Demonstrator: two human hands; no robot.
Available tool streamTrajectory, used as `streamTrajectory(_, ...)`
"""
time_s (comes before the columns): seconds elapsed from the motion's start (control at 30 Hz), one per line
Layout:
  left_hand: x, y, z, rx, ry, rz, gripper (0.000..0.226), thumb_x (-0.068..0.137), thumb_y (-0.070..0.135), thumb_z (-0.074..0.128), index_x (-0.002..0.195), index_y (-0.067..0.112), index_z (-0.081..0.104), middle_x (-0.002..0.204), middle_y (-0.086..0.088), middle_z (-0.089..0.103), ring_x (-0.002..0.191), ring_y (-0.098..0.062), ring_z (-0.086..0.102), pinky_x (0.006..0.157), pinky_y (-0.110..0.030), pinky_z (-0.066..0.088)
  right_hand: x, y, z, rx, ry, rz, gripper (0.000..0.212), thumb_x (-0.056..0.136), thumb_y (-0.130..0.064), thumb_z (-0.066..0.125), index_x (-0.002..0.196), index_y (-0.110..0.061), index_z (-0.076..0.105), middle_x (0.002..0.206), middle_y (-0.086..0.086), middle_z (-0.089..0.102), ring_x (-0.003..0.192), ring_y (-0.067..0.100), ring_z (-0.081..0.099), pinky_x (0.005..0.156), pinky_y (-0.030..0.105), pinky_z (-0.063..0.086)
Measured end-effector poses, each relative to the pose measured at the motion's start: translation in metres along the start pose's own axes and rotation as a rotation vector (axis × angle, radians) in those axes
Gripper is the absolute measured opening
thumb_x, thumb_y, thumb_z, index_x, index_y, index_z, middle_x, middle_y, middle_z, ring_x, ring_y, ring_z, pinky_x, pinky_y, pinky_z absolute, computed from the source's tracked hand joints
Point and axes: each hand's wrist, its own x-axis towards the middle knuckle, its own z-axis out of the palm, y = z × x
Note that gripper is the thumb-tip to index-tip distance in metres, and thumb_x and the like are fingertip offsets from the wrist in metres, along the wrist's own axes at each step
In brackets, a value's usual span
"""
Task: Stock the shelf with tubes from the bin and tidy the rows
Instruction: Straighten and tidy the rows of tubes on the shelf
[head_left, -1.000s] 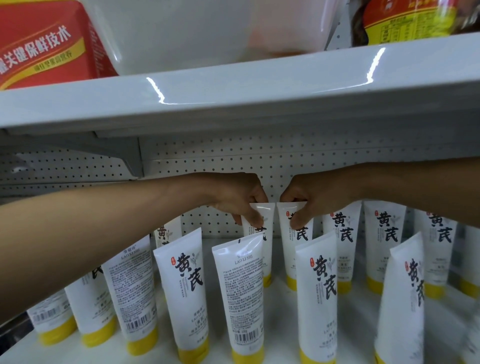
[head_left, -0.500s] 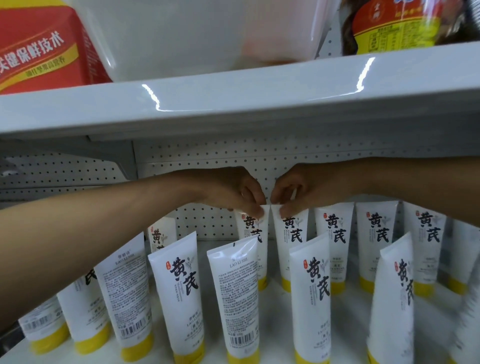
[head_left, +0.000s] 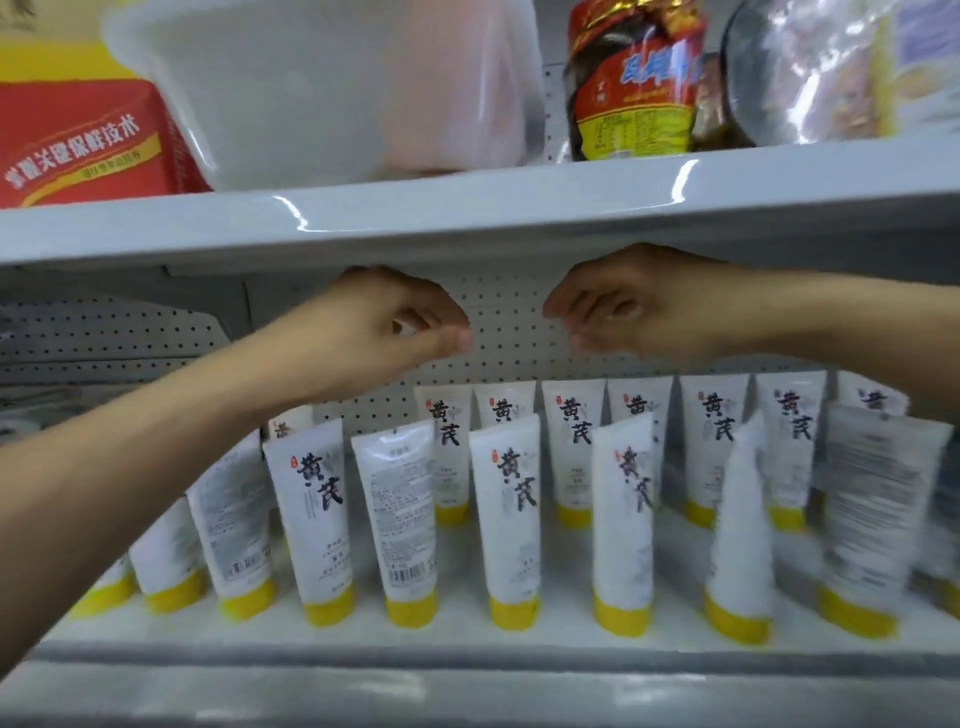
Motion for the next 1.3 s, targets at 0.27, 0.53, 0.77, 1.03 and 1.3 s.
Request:
streamTrajectory(0.27, -0.036, 0.108, 0.029, -0.041, 0.235, 0.070, 0.019, 0.088, 0.035, 0.064, 0.104, 0.028, 0.071, 0.094, 0.023, 0.066, 0.093, 0.015, 0.058, 0.085, -0.012, 0.046, -0.102, -0.001, -0.051, -0.100, 0.141, -0.091, 0.021, 0.087, -0.030, 0.066, 0.107, -0.026, 0.068, 0.098, -0.019, 0.067, 0.091, -0.007, 0.061, 0.079, 0.003, 0.044)
streamTrajectory(0.53, -0.071, 0.214, 0.111, -0.268, 0.440, 0.081, 0.015, 0.085, 0.019, 0.072, 0.100, 0.021, 0.072, 0.094, 0.017, 0.070, 0.091, 0.007, 0.063, 0.083, -0.003, 0.042, -0.232, 0.039, -0.083, -0.006, 0.406, -0.003, 0.017, 0.088, -0.025, 0.065, 0.105, -0.027, 0.068, 0.100, -0.020, 0.066, 0.095, -0.007, 0.059, 0.084, 0.004, 0.042)
streamTrajectory(0.77, -0.066, 0.261, 0.212, -0.444, 0.225, -0.218, 0.059, 0.088, 0.030, 0.067, 0.140, 0.020, 0.041, 0.130, 0.005, 0.050, 0.114, -0.009, 0.056, 0.099, -0.029, 0.047, -0.293, 0.086, -0.029, 0.280, 0.511, 0.296, 0.045, 0.085, -0.020, 0.070, 0.123, -0.028, 0.047, 0.115, -0.013, 0.054, 0.105, 0.004, 0.054, 0.086, 0.019, 0.046)
streamTrajectory(1.03, -0.015, 0.273, 0.258, -0.366, 0.250, -0.415, 0.080, 0.087, 0.038, 0.066, 0.147, 0.010, 0.021, 0.146, -0.009, 0.029, 0.132, -0.025, 0.038, 0.104, -0.031, 0.032, -0.276, 0.120, 0.031, 0.359, 0.389, 0.576, 0.078, 0.076, -0.033, 0.078, 0.138, -0.014, 0.033, 0.119, -0.009, 0.052, 0.104, 0.008, 0.055, 0.088, 0.028, 0.045)
streamTrajectory(1.3, -0.004, 0.249, 0.263, -0.760, 0.154, -0.405, 0.043, 0.089, 0.020, 0.066, 0.125, 0.021, 0.042, 0.123, 0.007, 0.059, 0.115, -0.012, 0.057, 0.099, -0.031, 0.046, -0.263, 0.135, 0.041, 0.367, 0.384, 0.622, 0.042, 0.080, -0.025, 0.073, 0.114, -0.018, 0.049, 0.109, 0.003, 0.063, 0.096, 0.019, 0.062, 0.082, 0.038, 0.054)
